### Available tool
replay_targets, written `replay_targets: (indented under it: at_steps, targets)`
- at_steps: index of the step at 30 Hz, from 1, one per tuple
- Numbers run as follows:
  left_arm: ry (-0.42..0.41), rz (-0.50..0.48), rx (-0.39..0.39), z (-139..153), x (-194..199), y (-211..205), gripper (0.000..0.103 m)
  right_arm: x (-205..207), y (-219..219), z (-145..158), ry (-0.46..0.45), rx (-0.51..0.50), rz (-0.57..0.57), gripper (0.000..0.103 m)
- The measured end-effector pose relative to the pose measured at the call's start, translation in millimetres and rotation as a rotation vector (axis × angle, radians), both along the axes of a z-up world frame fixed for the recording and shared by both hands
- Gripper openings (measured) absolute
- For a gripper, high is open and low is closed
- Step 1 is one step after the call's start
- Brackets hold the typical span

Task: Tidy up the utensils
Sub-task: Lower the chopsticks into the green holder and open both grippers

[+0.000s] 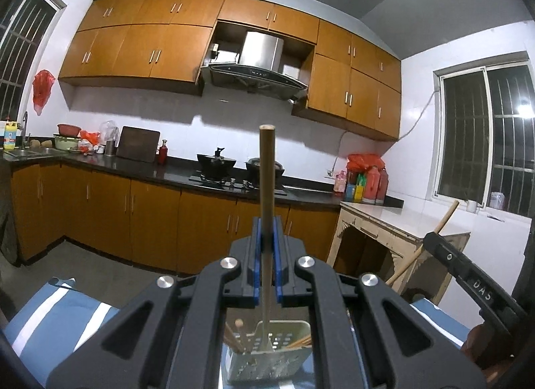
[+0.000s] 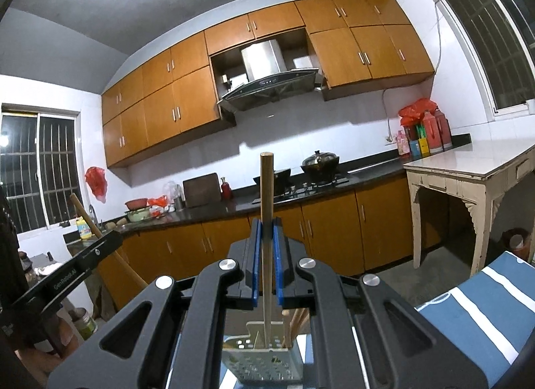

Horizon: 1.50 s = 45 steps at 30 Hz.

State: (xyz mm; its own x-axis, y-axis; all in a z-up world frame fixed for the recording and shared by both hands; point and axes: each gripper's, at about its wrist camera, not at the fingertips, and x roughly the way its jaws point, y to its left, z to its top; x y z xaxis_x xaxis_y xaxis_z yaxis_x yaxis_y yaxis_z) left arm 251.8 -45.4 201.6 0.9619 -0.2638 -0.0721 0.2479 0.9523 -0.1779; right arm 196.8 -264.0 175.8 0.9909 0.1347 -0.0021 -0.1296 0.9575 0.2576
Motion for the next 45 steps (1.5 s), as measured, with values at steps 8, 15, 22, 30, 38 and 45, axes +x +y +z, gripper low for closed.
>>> replay_targets:
  at_steps: [8, 15, 22, 30, 38, 45]
  targets:
    - [0.025, 0.019, 0.015, -16, 26, -9, 0.007, 20, 15, -15, 0.014, -0.031, -0.004, 0.008]
    - [0.060, 0.013, 0.033, -33, 42, -13, 0.007, 31, 23, -35, 0.068, -0.059, -0.007, 0.008]
    - [0.091, 0.015, 0.044, -42, 53, -13, 0.007, 34, 26, -40, 0.090, -0.072, 0.000, 0.008]
    - [0.109, 0.022, 0.069, -44, 46, -10, 0.013, 26, 24, -38, 0.105, -0.089, 0.014, 0.020]
    - [0.110, 0.046, 0.068, -37, 27, 1, 0.016, -1, 15, -28, 0.088, -0.086, -0.012, 0.032]
    - [0.098, 0.063, 0.075, -32, 4, 14, 0.020, -23, 16, -27, 0.091, -0.099, -0.019, 0.046]
